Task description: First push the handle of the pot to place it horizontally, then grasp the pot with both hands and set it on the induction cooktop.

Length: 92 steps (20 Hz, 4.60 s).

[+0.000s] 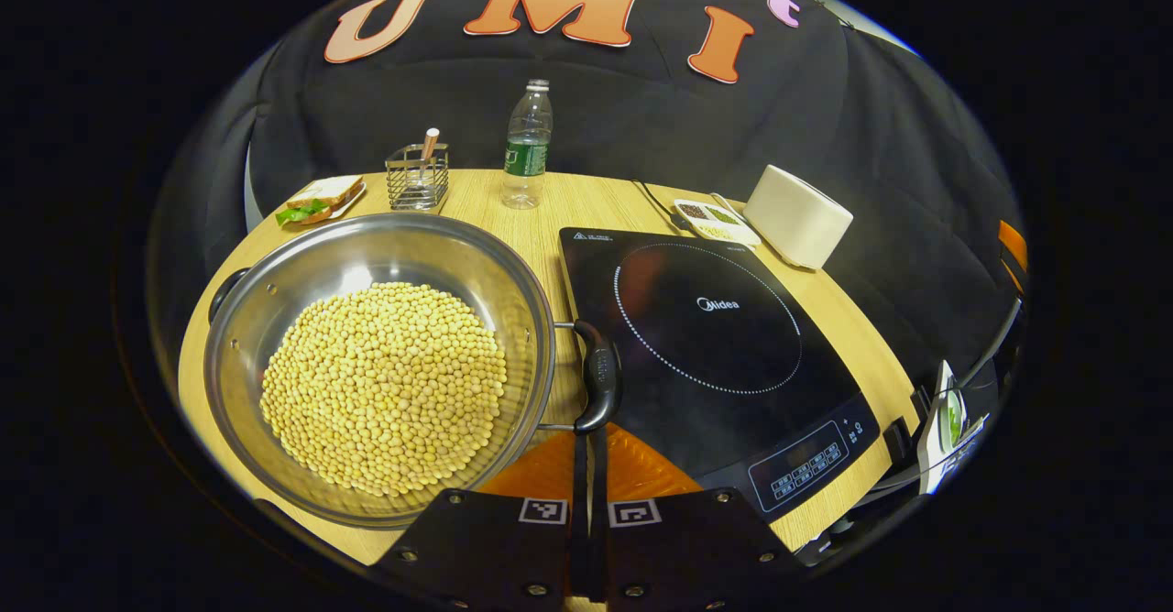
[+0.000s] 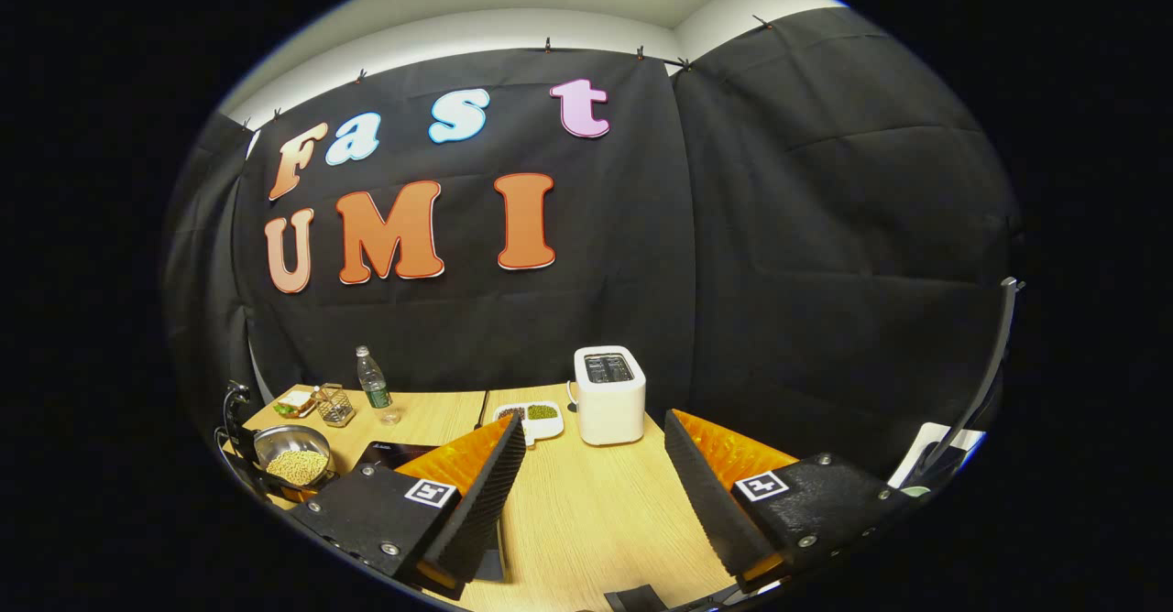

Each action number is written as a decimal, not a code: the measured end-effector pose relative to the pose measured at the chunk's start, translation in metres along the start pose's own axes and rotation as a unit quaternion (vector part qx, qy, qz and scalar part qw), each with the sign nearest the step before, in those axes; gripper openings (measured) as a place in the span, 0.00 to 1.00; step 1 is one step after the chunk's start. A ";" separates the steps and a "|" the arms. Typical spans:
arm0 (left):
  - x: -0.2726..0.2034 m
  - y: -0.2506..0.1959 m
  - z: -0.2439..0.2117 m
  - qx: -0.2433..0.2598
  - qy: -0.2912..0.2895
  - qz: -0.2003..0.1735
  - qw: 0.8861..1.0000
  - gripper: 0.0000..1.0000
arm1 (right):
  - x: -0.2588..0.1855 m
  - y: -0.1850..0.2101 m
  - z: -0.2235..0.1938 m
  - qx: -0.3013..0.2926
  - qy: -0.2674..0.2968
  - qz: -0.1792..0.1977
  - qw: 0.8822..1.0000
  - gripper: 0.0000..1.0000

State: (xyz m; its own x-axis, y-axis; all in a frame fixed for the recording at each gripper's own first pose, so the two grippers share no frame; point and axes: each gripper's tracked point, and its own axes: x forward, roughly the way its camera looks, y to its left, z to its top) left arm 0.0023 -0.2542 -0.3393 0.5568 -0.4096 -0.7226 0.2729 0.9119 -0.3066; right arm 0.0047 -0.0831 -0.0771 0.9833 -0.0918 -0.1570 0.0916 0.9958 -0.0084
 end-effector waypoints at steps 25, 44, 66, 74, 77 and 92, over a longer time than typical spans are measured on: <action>-0.032 -0.010 0.017 0.002 -0.021 -0.056 0.998 0.02 | -0.017 0.036 0.008 -0.007 0.002 -0.006 1.000 1.00; -0.170 0.224 0.066 -0.033 -0.203 0.086 0.975 0.02 | -0.018 0.256 -0.038 -0.010 0.043 0.115 0.992 0.95; -0.058 0.319 0.067 -0.049 -0.162 0.070 0.983 0.81 | 0.052 0.412 -0.206 -0.042 0.227 0.155 0.961 0.96; -0.024 0.321 0.058 -0.046 -0.131 0.065 0.988 0.81 | 0.065 0.431 -0.238 -0.042 0.265 0.168 0.949 0.95; -0.021 0.319 0.056 -0.048 -0.123 0.062 0.989 0.81 | 0.066 0.435 -0.243 -0.039 0.278 0.175 0.944 0.93; -0.065 0.284 0.055 -0.068 -0.113 0.095 0.987 0.48 | 0.064 0.410 -0.216 -0.020 0.273 0.184 0.944 0.46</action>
State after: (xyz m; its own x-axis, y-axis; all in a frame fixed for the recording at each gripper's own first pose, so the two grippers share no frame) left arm 0.0865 0.0300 -0.3452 0.7524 -0.2122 -0.6236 0.0471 0.9616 -0.2704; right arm 0.0708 0.3210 -0.3043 0.7188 0.2667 -0.6421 -0.2577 0.9599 0.1102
